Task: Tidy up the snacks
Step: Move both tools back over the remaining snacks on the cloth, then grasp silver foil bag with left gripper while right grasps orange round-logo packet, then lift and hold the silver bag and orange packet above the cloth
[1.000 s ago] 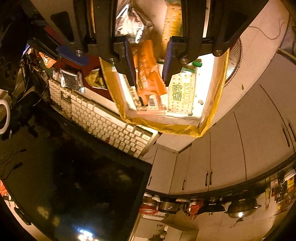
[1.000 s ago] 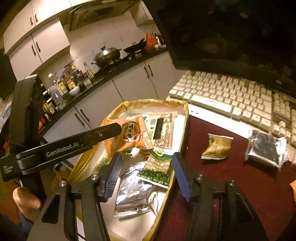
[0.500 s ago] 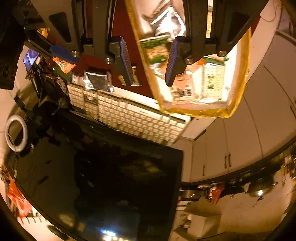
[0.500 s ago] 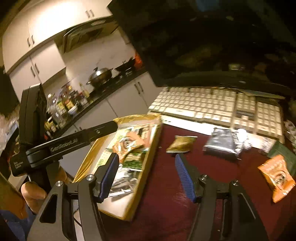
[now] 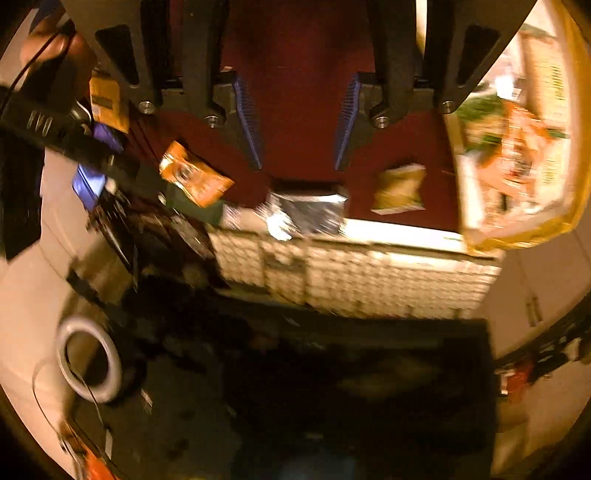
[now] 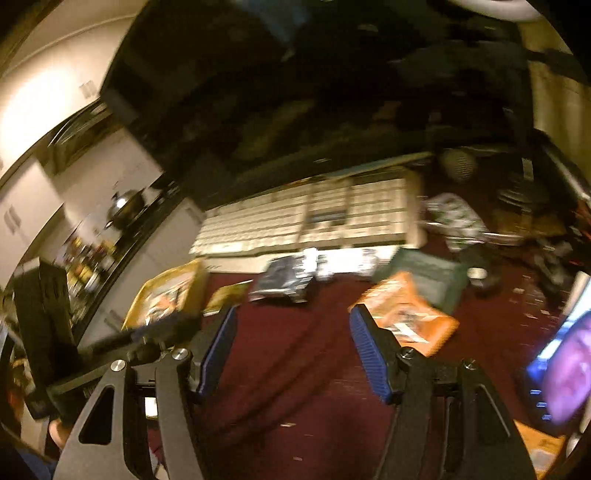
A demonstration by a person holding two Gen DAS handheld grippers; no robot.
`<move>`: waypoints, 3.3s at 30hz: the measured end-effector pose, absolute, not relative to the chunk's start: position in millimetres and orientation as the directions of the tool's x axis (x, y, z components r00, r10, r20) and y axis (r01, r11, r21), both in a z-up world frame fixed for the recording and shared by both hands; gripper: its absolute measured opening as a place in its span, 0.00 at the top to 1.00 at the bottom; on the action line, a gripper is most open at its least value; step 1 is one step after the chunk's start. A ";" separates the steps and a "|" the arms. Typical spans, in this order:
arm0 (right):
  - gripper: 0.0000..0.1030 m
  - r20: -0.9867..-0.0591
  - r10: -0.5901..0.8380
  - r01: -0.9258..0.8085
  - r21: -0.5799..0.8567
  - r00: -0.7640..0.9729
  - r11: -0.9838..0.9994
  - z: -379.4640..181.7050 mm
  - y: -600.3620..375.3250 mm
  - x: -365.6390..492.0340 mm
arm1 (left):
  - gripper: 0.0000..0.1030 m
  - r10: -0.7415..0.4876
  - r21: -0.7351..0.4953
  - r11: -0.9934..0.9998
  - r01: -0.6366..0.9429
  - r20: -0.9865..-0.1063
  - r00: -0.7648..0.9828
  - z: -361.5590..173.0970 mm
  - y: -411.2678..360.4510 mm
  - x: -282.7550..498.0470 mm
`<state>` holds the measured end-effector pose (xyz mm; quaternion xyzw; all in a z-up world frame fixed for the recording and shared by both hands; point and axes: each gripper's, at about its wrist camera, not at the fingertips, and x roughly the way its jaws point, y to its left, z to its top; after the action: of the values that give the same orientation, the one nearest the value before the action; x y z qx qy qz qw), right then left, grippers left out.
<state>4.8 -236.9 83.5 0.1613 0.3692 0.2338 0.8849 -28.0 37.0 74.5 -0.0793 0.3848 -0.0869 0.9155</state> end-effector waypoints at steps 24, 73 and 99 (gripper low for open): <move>0.39 -0.761 0.476 -0.269 0.394 0.441 0.879 27.2 -218.2 47.1 | 0.59 -0.276 -0.272 0.956 0.106 -0.726 0.630 48.1 26.2 8.0; 0.66 -0.661 0.370 -0.151 0.365 0.653 0.919 42.6 -237.0 50.1 | 0.22 0.002 -0.065 0.994 -0.092 -0.808 0.590 -0.7 14.0 99.9; 0.66 -0.641 0.409 -0.247 0.330 0.649 0.911 49.5 -217.2 44.2 | 0.30 0.016 -0.073 0.995 -0.072 -0.579 0.815 57.6 14.2 40.3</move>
<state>44.2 -217.2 49.5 0.1070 0.3771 0.1818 0.9018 40.3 14.2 57.6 -0.0460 0.3032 0.0232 0.9515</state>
